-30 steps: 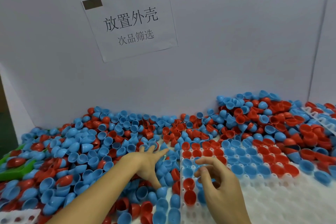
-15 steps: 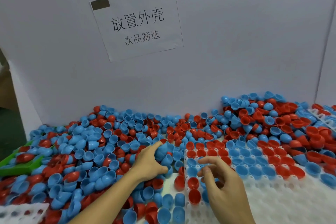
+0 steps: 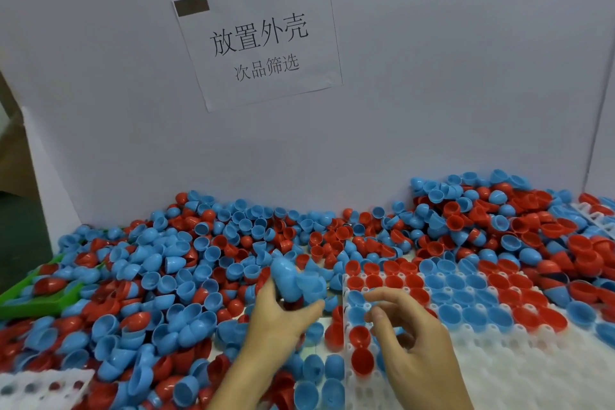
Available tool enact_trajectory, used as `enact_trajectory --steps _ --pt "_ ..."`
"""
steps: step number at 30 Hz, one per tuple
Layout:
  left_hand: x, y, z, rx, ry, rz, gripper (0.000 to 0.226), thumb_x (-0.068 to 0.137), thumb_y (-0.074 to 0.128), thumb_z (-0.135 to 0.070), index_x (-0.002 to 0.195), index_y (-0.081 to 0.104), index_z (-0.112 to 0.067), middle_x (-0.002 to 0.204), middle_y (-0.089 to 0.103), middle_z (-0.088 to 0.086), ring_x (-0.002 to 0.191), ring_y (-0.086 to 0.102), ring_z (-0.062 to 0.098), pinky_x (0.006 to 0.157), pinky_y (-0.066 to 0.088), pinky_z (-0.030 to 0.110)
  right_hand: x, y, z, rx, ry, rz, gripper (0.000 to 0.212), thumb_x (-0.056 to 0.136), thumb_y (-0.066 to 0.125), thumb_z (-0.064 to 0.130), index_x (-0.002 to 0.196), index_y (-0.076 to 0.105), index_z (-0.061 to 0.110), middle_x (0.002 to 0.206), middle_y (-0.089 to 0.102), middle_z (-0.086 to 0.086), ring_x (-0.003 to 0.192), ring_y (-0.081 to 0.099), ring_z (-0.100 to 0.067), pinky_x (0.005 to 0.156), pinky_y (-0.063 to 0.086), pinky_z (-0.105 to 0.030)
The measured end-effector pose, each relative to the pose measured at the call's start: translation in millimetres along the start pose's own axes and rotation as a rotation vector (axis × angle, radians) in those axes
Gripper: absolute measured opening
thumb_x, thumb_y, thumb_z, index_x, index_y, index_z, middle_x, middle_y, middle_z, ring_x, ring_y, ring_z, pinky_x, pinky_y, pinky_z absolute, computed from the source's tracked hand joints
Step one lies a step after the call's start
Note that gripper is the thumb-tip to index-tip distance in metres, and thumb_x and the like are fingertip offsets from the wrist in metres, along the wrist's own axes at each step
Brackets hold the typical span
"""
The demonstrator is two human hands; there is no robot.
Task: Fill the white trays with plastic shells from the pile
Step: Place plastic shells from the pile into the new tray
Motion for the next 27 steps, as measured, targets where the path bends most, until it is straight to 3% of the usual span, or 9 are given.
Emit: enact_trajectory --steps 5,8,11,16,20,22,24,27 --pt "-38.5 22.7 7.3 0.042 0.072 0.015 0.056 0.052 0.085 -0.035 0.104 0.066 -0.03 0.091 0.077 -0.006 0.087 0.074 0.012 0.074 0.059 0.024 -8.5 12.1 12.9 0.082 -0.073 0.162 0.043 0.082 0.078 0.013 0.097 0.068 0.052 0.096 0.064 0.018 0.076 0.065 -0.01 0.059 0.056 -0.027" --pt "-44.5 29.2 10.7 0.077 0.093 0.014 0.066 0.06 0.091 -0.02 0.116 0.06 -0.038 0.103 0.073 -0.006 0.098 0.072 0.012 0.085 0.058 0.031 -11.0 18.0 11.9 0.042 -0.071 0.18 0.042 0.081 0.079 0.008 0.093 0.073 0.047 0.093 0.064 0.014 0.072 0.064 -0.019 0.062 0.057 -0.038" --pt "-45.4 25.8 8.2 0.073 0.13 0.097 0.055 0.065 0.088 -0.02 0.115 0.063 -0.025 0.099 0.074 -0.001 0.097 0.071 0.016 0.088 0.058 0.036 -10.9 17.1 9.3 0.026 -0.081 0.136 0.031 0.082 0.077 0.003 0.086 0.078 0.033 0.085 0.07 0.006 0.066 0.065 -0.016 0.064 0.056 -0.04" --pt "-55.3 23.7 1.7 -0.029 0.119 0.259 0.064 0.068 0.086 -0.028 0.124 0.055 -0.029 0.111 0.073 -0.006 0.107 0.07 0.014 0.089 0.055 0.023 -12.4 22.9 3.8 0.023 -0.047 0.148 0.022 0.084 0.074 0.003 0.082 0.077 0.025 0.076 0.071 -0.003 0.067 0.067 -0.019 0.064 0.058 -0.044" --pt "-60.1 26.1 -2.3 -0.059 0.104 0.319 0.072 0.081 0.081 -0.023 0.139 0.041 -0.036 0.124 0.069 -0.005 0.116 0.066 0.011 0.098 0.053 0.026 -13.1 23.2 3.4 0.087 -0.03 0.133 0.018 0.086 0.072 0.003 0.085 0.076 0.021 0.074 0.072 -0.004 0.067 0.068 -0.018 0.062 0.058 -0.032" --pt "-60.8 27.9 -3.5 -0.086 0.075 0.337 0.084 0.074 0.077 -0.044 0.146 0.034 -0.038 0.13 0.064 -0.01 0.122 0.06 0.003 0.102 0.05 0.022 -13.2 21.2 5.0 0.125 -0.021 0.118 0.019 0.086 0.071 0.0 0.084 0.075 0.018 0.074 0.073 -0.003 0.066 0.07 -0.017 0.059 0.056 -0.022" --pt "-59.3 28.2 -5.0 -0.125 0.034 0.309 0.095 0.063 0.07 -0.067 0.147 0.032 -0.043 0.129 0.063 -0.019 0.122 0.057 -0.004 0.099 0.048 0.016 -13.2 21.4 5.4 0.158 -0.006 0.128 0.017 0.087 0.069 -0.001 0.085 0.075 0.015 0.072 0.073 -0.006 0.066 0.071 -0.02 0.06 0.058 -0.024" --pt "-54.9 27.6 -0.4 -0.17 0.003 0.222 0.109 0.053 0.066 -0.084 0.149 0.035 -0.042 0.139 0.059 -0.01 0.129 0.055 0.009 0.11 0.046 0.031 -15.2 26.0 4.9 0.156 0.006 0.167 0.014 0.087 0.071 0.002 0.09 0.078 0.014 0.075 0.075 -0.007 0.069 0.073 -0.022 0.067 0.062 -0.034"
Point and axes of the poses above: each hand's wrist, its own x-axis towards the middle knuckle, its own y-axis out of the palm, z = x × y, the point moved 6 cm from there along x, towards the middle knuckle
